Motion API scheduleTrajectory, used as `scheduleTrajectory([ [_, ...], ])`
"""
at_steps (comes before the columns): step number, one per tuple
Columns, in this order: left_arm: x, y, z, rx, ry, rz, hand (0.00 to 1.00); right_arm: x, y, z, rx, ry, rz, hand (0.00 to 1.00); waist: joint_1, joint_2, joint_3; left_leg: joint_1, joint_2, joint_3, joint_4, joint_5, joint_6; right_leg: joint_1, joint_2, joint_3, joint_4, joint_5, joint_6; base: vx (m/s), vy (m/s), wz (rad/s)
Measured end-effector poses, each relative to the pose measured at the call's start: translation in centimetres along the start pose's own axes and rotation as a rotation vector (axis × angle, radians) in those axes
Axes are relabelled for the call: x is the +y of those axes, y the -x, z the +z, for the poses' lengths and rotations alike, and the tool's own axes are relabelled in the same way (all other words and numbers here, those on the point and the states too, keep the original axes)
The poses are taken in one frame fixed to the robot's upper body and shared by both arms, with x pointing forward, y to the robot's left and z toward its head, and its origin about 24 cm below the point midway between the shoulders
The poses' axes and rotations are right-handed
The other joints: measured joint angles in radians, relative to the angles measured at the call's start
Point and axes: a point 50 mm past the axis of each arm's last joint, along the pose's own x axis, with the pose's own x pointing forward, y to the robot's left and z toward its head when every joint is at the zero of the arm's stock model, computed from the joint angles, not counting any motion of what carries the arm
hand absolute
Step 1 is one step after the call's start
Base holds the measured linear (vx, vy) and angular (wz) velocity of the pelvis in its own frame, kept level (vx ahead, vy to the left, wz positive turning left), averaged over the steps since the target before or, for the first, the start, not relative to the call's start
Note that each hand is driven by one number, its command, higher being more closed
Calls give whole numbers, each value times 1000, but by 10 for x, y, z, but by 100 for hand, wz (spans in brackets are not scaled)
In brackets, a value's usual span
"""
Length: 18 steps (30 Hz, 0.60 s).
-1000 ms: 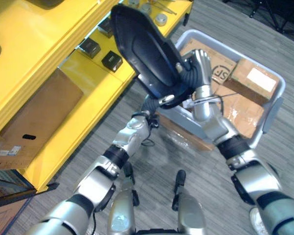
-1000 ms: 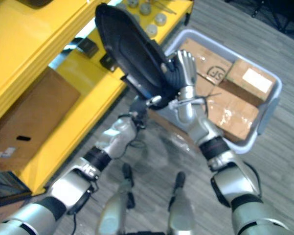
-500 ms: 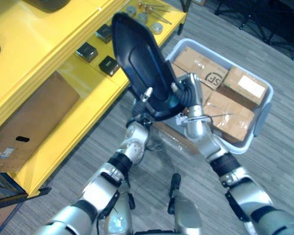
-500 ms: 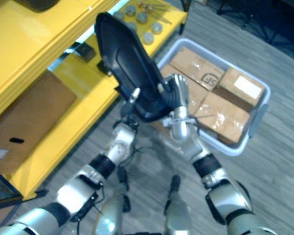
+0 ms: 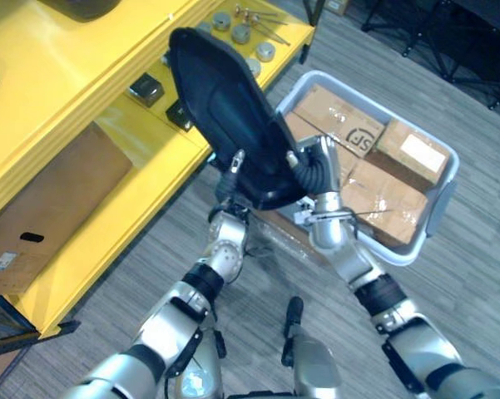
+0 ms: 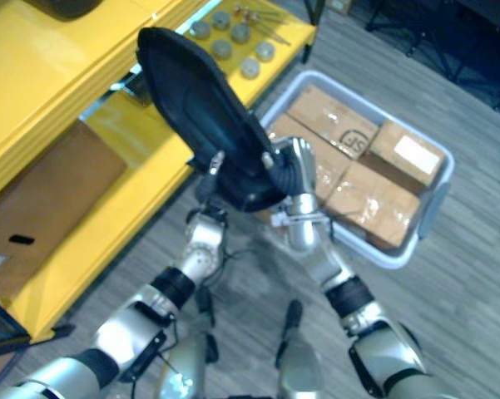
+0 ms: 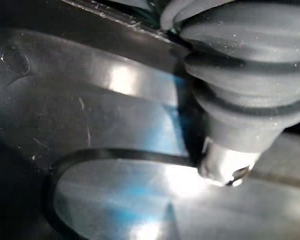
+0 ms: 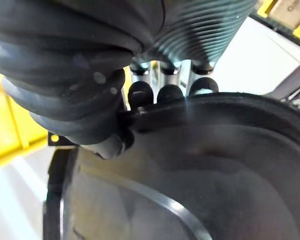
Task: Walk over and take plastic housings, then place them on the shelf
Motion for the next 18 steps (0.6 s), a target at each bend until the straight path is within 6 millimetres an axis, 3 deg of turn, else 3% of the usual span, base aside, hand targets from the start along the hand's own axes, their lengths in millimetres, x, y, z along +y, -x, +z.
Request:
scheduleTrajectory([
  [4, 2, 2, 0, -15, -31, -2, 100, 1, 8, -3, 18, -13, 6, 0, 0, -3, -2, 16, -1, 1, 0, -6, -3, 17, -2, 0, 0, -4, 2, -5, -11, 0],
  [8, 1, 3, 3, -60, -149, -9, 100, 1, 20, -13, 64, -8, 18, 0, 2, -24, -15, 18, -1, 2, 0, -10, -3, 18, -2, 0, -1, -5, 1, -12, -38, 0],
  [9, -2, 4, 8, -90, -224, -9, 100, 2, 28, -19, 100, -12, 25, 0, 1, -37, -23, 20, -2, 3, 0, -11, -3, 19, -3, 1, -1, -5, 2, 0, 0, 0],
  [12, -9, 8, 15, -157, -390, -40, 100, -2, 42, -26, 164, -49, 17, 0, 4, -43, -26, 50, -6, 3, 0, -20, -5, 56, -6, -1, -10, -8, 4, 0, 0, 0],
  [15, -20, 12, 28, -245, -491, -78, 100, -7, 46, -16, 170, -152, 18, 0, 3, -45, -33, 78, -8, 7, -1, -33, -1, 88, -8, -1, -24, -9, 6, 7, -15, -3],
  [18, -19, 18, 38, -321, -595, -61, 100, -15, 53, -7, 177, -332, 53, 0, 3, -48, -95, 89, -8, 17, -1, -42, -7, 103, -7, -1, -43, -9, 7, 37, -26, -7],
])
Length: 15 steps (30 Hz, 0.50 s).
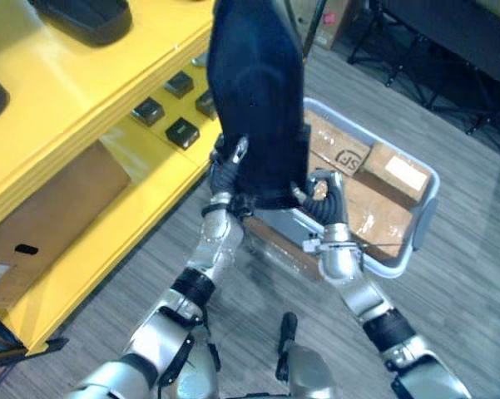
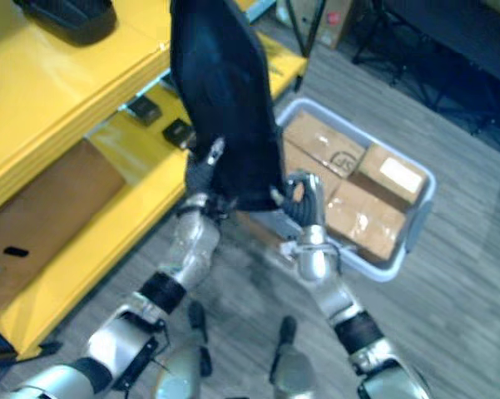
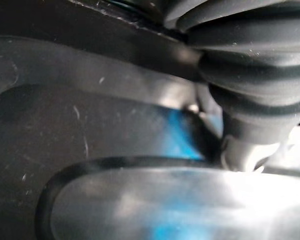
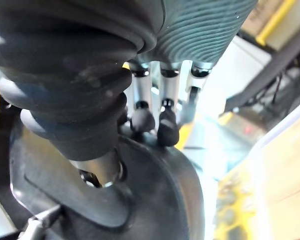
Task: Walk over and take plastic housings, then place them on the shelf
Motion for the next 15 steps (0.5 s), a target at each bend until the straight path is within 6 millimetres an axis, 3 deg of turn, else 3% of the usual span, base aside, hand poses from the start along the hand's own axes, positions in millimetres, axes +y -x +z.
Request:
scheduleTrajectory([
  [4, 21, 20, 0, -45, -177, 70, 100, -24, 9, 24, -93, -386, 29, 0, -5, 9, -80, 36, -11, -3, -1, 0, -2, 39, -3, -11, -1, -20, 6, 65, -11, 3],
  [7, 32, 35, 0, -73, -254, 103, 100, -44, 14, 26, -139, -495, -16, 0, -9, 26, -106, 48, -14, -19, -2, -3, -5, 51, -7, -25, 19, -39, 6, 18, 5, 16],
  [10, 52, 50, 5, -99, -286, 185, 100, -59, 28, 14, -97, -586, -92, 0, -8, 47, -137, 54, -14, -16, -2, -14, -9, 51, -8, -24, 27, -53, 0, -9, 5, -2],
  [14, 72, 64, 21, -174, -290, 268, 100, -74, 65, -11, 41, -646, -188, 0, -11, 69, -157, 58, -14, -10, -2, -20, -5, 50, -9, -22, 24, -56, 1, -24, 10, -2],
  [15, 85, 90, 32, -193, -199, 229, 100, -82, 112, -45, 310, -643, -403, 0, -37, 78, -259, 64, -11, 12, -2, -27, -14, 49, -12, -22, 12, -54, -1, 0, 0, 0],
])
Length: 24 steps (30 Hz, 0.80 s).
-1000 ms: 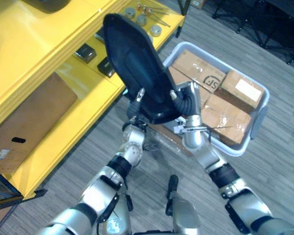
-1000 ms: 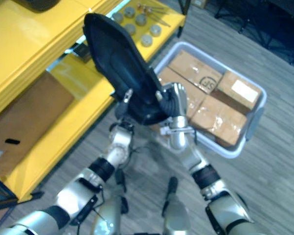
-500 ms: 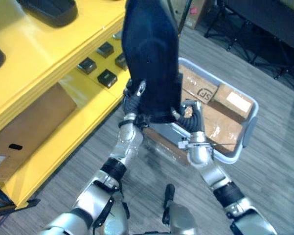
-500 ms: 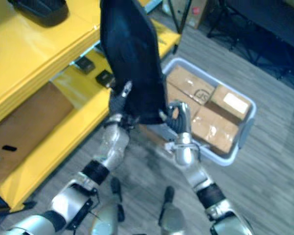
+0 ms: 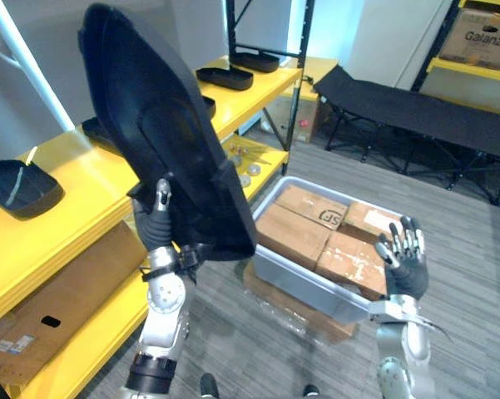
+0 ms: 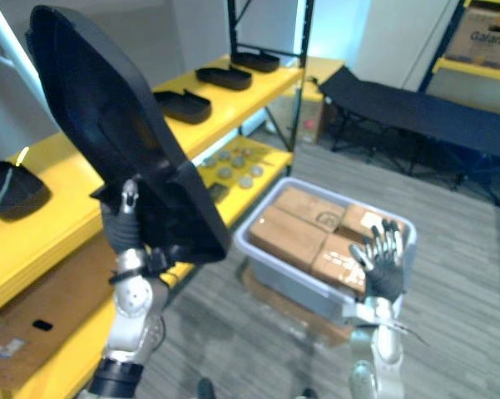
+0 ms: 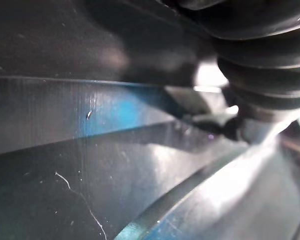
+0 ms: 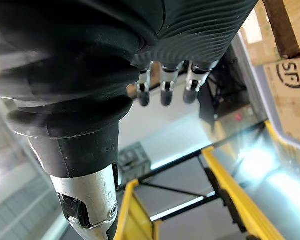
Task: Walk over and take plastic housings, then place them on the shelf
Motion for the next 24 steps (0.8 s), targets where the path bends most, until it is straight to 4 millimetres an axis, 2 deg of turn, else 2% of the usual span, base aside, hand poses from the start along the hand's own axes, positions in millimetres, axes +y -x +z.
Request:
scheduleTrajectory([
  [6, 4, 5, -2, 18, -7, -6, 100, -6, 3, 0, 5, 12, -22, 0, 0, 0, -4, 0, 0, 0, 0, -1, 1, 0, 0, 1, 2, -2, 2, 0, 0, 0],
  [10, 15, 16, -3, 61, 24, -25, 100, -39, 15, 10, -13, 94, -172, 0, -1, 2, -2, -3, 0, -5, 0, -5, 7, -12, -3, -1, 35, -25, 6, 1, 4, 4],
  [12, 16, 17, -1, 62, 51, -57, 100, -59, 26, 16, -19, 143, -285, 0, -9, 3, 0, -22, -6, -24, 0, -5, 8, -30, -11, -5, 77, -53, 8, -17, 16, 24],
  [14, 18, 14, 4, 44, 62, -87, 100, -68, 33, 18, -15, 188, -348, 0, -26, 7, 4, -38, -10, -35, 0, -6, 9, -33, -15, -23, 89, -66, 10, 6, 25, 40],
  [17, 30, 9, 11, 13, 47, -82, 100, -78, 40, 15, 7, 258, -409, 0, -23, 5, 13, -33, -14, -37, 0, 0, 8, -28, -19, -25, 91, -65, 10, 39, 17, 13],
  [19, 37, 7, 14, 1, 38, -47, 100, -77, 37, 15, 4, 275, -392, 0, -23, 9, 22, -30, -16, -48, 0, 5, 11, -12, -19, -30, 92, -66, 10, 33, -1, 17],
  [22, 55, 8, 26, -45, 2, 50, 100, -62, 18, 16, -33, 251, -275, 0, -13, 23, 42, -16, -15, -69, 0, 0, 8, 18, -16, -55, 95, -81, 14, 13, -19, 23],
  [24, 67, 9, 37, -90, -42, 107, 100, -43, 1, 17, -61, 228, -166, 0, 15, 35, 53, -19, -16, -103, 0, 0, 9, 38, -12, -90, 92, -90, 17, 5, -36, 43],
])
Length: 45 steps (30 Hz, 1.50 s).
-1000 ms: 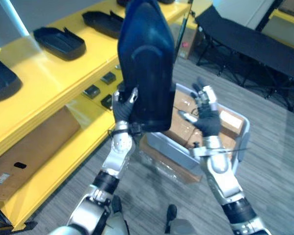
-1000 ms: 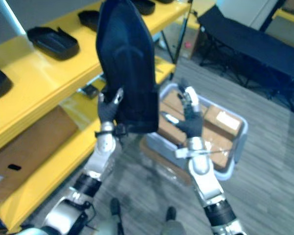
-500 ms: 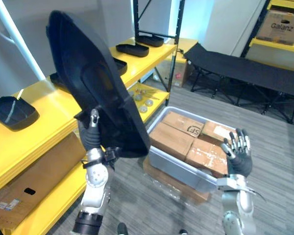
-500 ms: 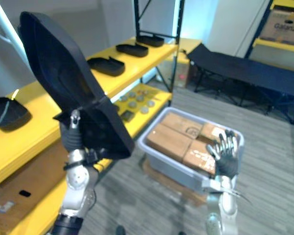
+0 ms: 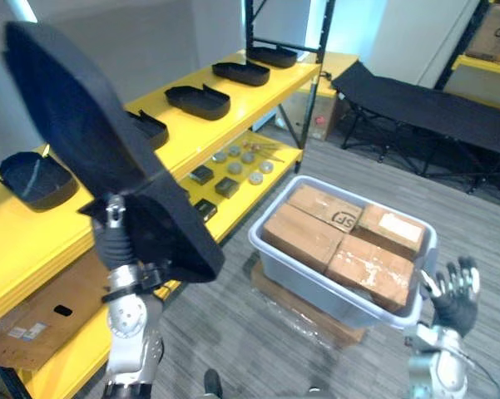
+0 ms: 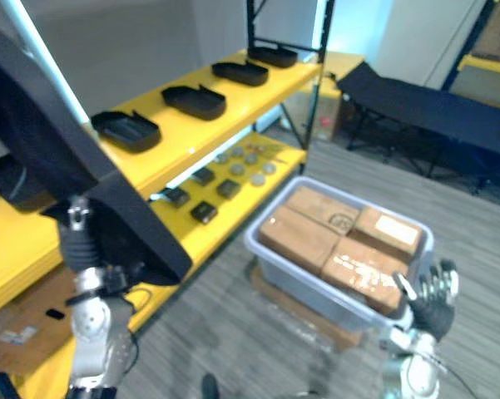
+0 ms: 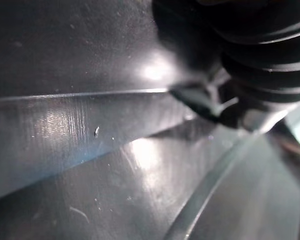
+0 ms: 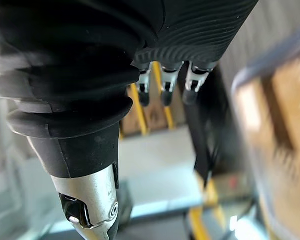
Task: Walk over and take plastic housings, then place them on the shelf
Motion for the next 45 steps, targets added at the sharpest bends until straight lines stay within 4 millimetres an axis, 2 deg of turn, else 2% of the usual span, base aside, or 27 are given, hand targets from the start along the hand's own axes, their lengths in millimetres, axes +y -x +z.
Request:
scheduleTrajectory([
  [1, 10, 1, 8, -26, -48, 30, 100, 16, -6, 0, -12, -2, 66, 0, 20, 3, 3, -2, -1, -17, 0, 2, -2, 10, 1, -25, 1, -6, -1, 7, -32, 43],
  [3, 20, 4, 15, -53, -105, 64, 100, 33, -11, 0, -18, -15, 134, 0, 37, 3, 4, -4, -4, -42, 0, 3, -4, 24, 2, -51, 2, -12, -3, 20, -32, 47],
  [5, 38, 9, 28, -87, -191, 119, 100, 64, -18, -3, -17, -57, 234, 0, 76, 1, 5, -16, -12, -93, 0, 10, -5, 40, 3, -107, 11, -18, -2, 44, -42, 74],
  [7, 56, 18, 41, -109, -258, 187, 100, 93, -28, -6, -4, -67, 320, 0, 129, -6, 15, -30, -26, -140, 0, 17, -1, 63, 1, -159, 10, -21, -3, 38, -25, 71],
  [8, 59, 20, 43, -108, -271, 201, 100, 98, -30, -6, -7, -65, 334, 0, 140, -7, 15, -34, -31, -153, 0, 17, -1, 68, -1, -167, 10, -22, -3, 24, 7, 65],
  [10, 76, 31, 51, -102, -334, 264, 100, 123, -31, -6, -6, -62, 413, 0, 189, -14, 20, -39, -48, -175, 0, 12, 6, 89, -9, -189, 11, -21, -3, 39, 31, 55],
  [12, 84, 36, 55, -95, -366, 293, 100, 137, -30, -5, -5, -64, 461, 0, 217, -23, 23, -36, -59, -176, 0, 8, 11, 105, -18, -192, 11, -22, -4, 32, 33, 36],
  [15, 87, 40, 55, -84, -380, 308, 100, 148, -30, -5, 8, -67, 496, 0, 226, -33, 25, -42, -72, -170, 0, 5, 17, 128, -25, -235, 11, -25, -9, 2, 24, 49],
  [17, 83, 39, 54, -85, -367, 276, 100, 144, -31, -8, 37, -40, 492, 0, 207, -43, 34, -61, -66, -106, 1, -4, 29, 155, -24, -310, 10, -25, -10, -43, 19, 107],
  [19, 74, 31, 52, -101, -338, 205, 100, 125, -34, -10, 45, 20, 447, 0, 197, -46, 36, -82, -63, -58, 1, -6, 34, 175, -24, -352, 20, -22, -6, -34, 36, 124],
  [20, 67, 25, 52, -118, -323, 154, 100, 110, -34, -10, 54, 46, 400, 0, 191, -36, 42, -92, -65, -67, 2, -1, 41, 181, -25, -339, 58, -22, -6, -8, 81, 140],
  [22, 57, 13, 53, -148, -303, 58, 100, 89, -32, -8, 58, 64, 323, 0, 178, -20, 51, -106, -75, -128, 5, 1, 44, 152, -33, -239, 180, -39, -40, 13, 87, 143],
  [23, 50, 2, 53, -173, -299, -6, 100, 78, -31, -5, 46, 69, 288, 0, 158, -9, 56, -127, -78, -172, 4, -1, 45, 109, -13, -124, 268, -78, -96, -13, -27, 172],
  [24, 43, -11, 49, -190, -285, -62, 100, 70, -32, -1, 30, 73, 262, 0, 125, -5, 61, -156, -82, -204, 3, -17, 44, 74, 52, -16, 267, -178, -119, -38, -77, 176],
  [25, 40, -19, 46, -193, -280, -80, 100, 68, -31, -2, 35, 69, 250, 0, 110, -46, 55, -171, -113, -189, 24, -40, 52, 56, 51, 34, 218, -206, -154, -60, -100, 153],
  [26, 40, -28, 47, -207, -284, -94, 100, 69, -29, 0, 23, 45, 255, 0, 96, -126, 55, -264, -179, -98, 316, -64, 124, 55, -14, 48, 197, -348, -154, 16, -69, 99],
  [27, 37, -26, 40, -185, -261, -81, 100, 64, -31, 6, -12, 47, 261, 0, 86, -96, 75, -280, -175, -94, 397, -156, 90, 87, -8, 40, 201, -345, -27, 52, -41, 60],
  [30, 37, -14, 27, -113, -250, -58, 100, 61, -28, 2, 11, 57, 313, 0, 97, -62, 82, -229, -157, -90, 275, -90, 99, 42, -1, 68, 221, -286, -38, 10, -12, -16],
  [33, 30, -12, 27, -122, -248, -53, 100, 65, -30, 1, 13, 18, 345, 0, 98, -60, 82, -207, -134, -69, 241, -72, 89, 26, 13, 86, 224, -267, -31, -31, -33, -29],
  [35, 29, -10, 29, -128, -267, -56, 100, 69, -28, 2, -3, -8, 365, 0, 93, -56, 85, -192, -127, -59, 237, -74, 87, 33, 18, 92, 227, -261, -34, -24, -31, -27],
  [38, 27, -11, 30, -152, -290, -54, 100, 75, -25, 0, 3, -21, 393, 0, 74, -27, 98, -183, -124, -59, 271, -109, 83, 48, 15, 92, 260, -261, -34, -23, 1, -6],
  [40, 27, -10, 30, -152, -290, -56, 100, 76, -22, -2, 17, -22, 395, 0, 74, -13, 107, -141, -133, -53, 266, -128, 77, 65, -4, 93, 314, -260, -35, -14, 51, -6],
  [41, 27, -11, 31, -155, -287, -58, 100, 78, -21, -4, 26, -24, 392, 0, 74, -14, 107, -103, -149, -47, 234, -130, 73, 44, -33, 95, 402, -255, -48, 34, 108, -2],
  [42, 25, -13, 31, -165, -280, -69, 100, 80, -20, -6, 25, -39, 373, 0, 72, -44, 121, -105, -167, -38, 333, -178, 96, -14, -98, 108, 534, -247, -82, 90, 107, -9],
  [43, 25, -14, 31, -171, -279, -70, 100, 80, -20, -6, 24, -39, 363, 0, 75, -42, 123, -125, -168, -38, 464, -219, 122, -50, -111, 125, 620, -239, -105, 222, 143, -17],
  [44, 26, -13, 30, -165, -281, -69, 100, 76, -19, -5, 17, -21, 346, 0, 76, 0, 122, -92, -149, -54, 502, -344, 111, -119, -104, 149, 802, -173, -208, 221, 101, -13],
  [45, 27, -15, 30, -167, -295, -82, 100, 74, -16, -13, 46, -21, 308, 0, 66, -26, 138, -43, -167, -60, 468, -353, 109, -176, -136, 198, 925, -22, -237, 185, 114, -1],
])
